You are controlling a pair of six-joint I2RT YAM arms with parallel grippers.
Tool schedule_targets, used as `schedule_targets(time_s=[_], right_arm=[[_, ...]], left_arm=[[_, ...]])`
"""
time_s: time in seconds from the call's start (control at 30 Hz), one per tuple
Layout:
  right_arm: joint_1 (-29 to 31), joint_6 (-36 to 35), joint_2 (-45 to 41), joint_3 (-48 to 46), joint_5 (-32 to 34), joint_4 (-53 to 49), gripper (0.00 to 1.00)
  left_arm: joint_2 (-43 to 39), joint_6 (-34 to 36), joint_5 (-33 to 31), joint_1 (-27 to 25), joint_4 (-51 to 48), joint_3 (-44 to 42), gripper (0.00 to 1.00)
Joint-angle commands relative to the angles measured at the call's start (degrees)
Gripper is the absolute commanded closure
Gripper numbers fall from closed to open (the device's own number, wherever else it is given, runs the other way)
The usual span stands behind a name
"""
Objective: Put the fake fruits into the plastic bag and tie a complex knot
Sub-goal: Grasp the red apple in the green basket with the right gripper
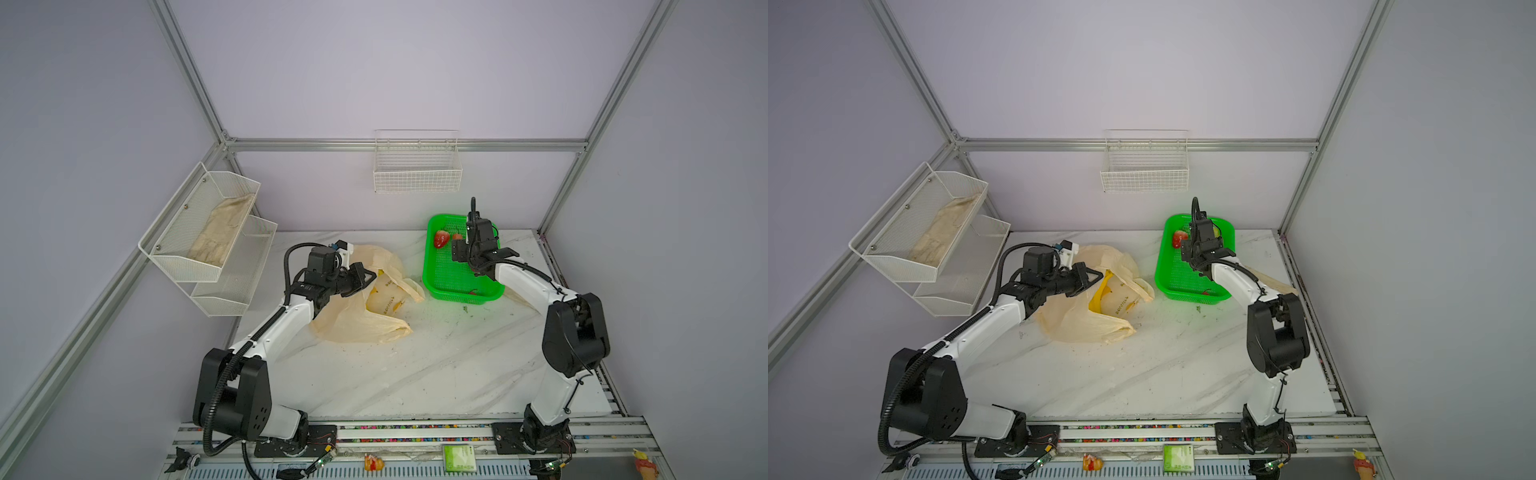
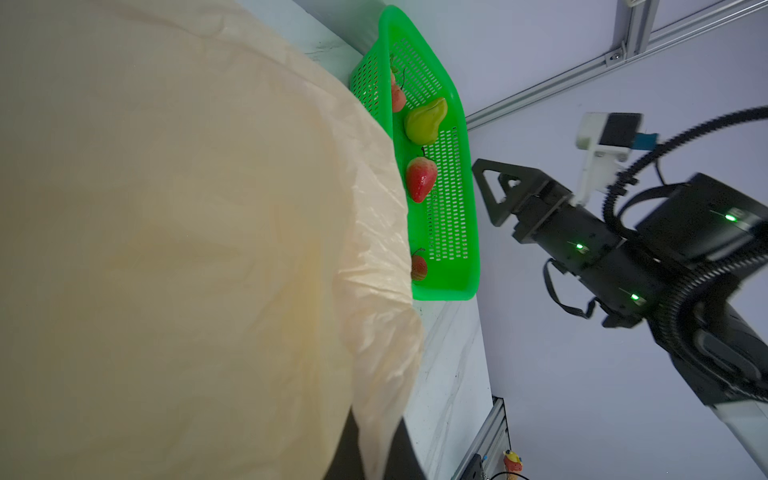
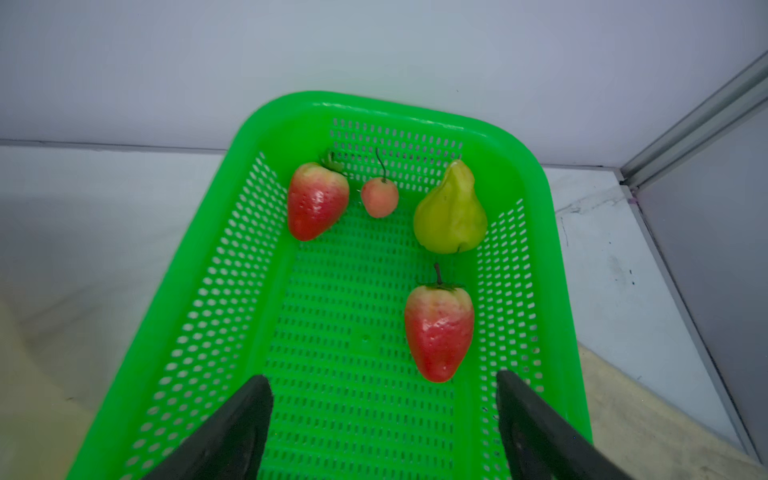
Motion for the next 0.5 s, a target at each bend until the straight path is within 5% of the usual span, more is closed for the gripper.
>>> schedule_targets(time_s=[0.0,0.47], right_arm=[[-1.09,-4.56,4.90,6.05,6.10,-4.05,0.11],[-2.07,-8.01,23.86,22.08,11.48,-12.38,0.10]], left_arm=[[-2.16,0.50,1.21,0.33,2.76,2.73,1.00],[-1.62,0.42,1.08,0.34,3.98,1.56,1.00]])
